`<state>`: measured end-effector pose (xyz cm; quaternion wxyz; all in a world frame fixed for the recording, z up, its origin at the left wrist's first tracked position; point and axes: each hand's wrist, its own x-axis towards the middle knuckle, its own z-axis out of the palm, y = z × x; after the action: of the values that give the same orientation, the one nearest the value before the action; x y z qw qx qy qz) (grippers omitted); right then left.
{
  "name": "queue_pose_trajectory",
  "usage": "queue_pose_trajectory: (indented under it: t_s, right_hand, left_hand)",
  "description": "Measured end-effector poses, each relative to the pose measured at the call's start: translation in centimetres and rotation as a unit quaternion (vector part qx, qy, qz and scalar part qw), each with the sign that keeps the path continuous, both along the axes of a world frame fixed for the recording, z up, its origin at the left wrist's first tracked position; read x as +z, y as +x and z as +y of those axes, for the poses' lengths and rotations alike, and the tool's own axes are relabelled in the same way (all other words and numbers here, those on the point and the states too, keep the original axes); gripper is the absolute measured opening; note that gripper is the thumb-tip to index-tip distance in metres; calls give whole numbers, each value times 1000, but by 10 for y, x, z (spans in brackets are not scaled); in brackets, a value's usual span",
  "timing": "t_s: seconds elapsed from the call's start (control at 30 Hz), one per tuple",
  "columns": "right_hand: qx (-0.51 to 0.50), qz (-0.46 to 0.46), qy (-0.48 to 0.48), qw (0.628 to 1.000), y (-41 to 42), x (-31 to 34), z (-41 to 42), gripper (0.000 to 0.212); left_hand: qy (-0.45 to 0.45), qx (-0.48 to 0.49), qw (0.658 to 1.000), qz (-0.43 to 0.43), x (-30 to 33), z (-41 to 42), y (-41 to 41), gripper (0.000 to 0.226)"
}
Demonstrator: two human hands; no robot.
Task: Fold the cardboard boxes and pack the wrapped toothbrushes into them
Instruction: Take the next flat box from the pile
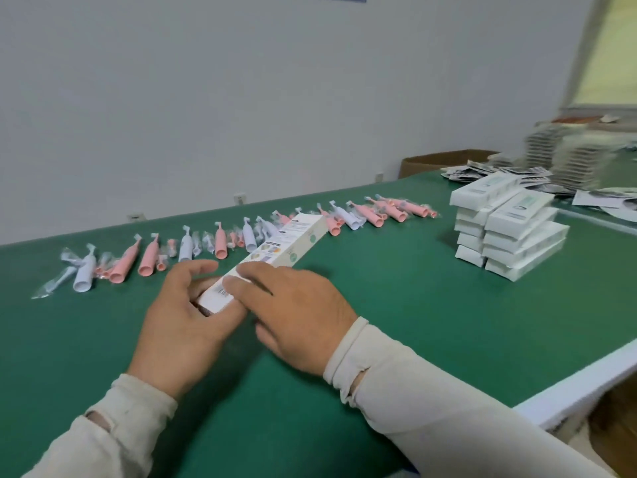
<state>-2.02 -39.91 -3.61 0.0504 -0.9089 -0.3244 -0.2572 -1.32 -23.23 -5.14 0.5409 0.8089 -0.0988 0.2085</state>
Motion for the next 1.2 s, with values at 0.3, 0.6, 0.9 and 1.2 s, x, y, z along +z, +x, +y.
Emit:
queue_pose_trajectory:
  t_s: [0.3, 0.6, 0.9, 1.2]
  right_hand:
    - [-223, -252, 128, 933, -12, 34, -145, 32]
    - [-433, -172, 277, 840, 15, 29, -276, 38]
    - [-498, 31, 227, 836, 20, 19, -301, 65]
    - [-506, -19, 262, 822, 23, 5, -290, 65]
  left_hand:
    - [-57, -158, 986, 6, 6, -41, 0, 49]
    - [-14, -99, 995, 25, -41, -22, 15, 32]
    - [-4, -104, 994, 34, -43, -22, 17, 27]
    - [-11, -93, 995, 29, -39, -24, 12, 25]
